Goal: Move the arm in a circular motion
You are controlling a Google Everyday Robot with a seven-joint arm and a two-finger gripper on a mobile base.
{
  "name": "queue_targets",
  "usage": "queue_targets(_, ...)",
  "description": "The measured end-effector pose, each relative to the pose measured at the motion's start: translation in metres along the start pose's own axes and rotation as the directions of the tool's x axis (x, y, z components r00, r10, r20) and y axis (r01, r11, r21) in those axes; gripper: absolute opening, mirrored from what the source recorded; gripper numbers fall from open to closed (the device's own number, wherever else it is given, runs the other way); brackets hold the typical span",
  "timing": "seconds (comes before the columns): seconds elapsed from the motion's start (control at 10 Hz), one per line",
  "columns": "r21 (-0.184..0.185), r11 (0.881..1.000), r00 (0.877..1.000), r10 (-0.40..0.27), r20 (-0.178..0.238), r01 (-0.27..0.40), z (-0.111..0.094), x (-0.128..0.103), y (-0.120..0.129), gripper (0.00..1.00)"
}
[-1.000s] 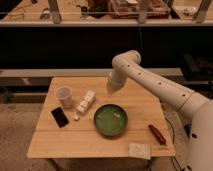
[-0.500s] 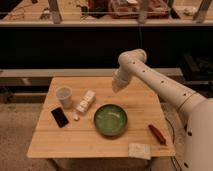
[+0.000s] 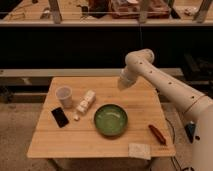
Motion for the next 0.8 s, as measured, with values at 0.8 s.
queue_targets(0.8, -0.148, 0.968, 0.977, 0.193, -0.092, -0.205, -0.031, 0.112, 0.135, 0.05)
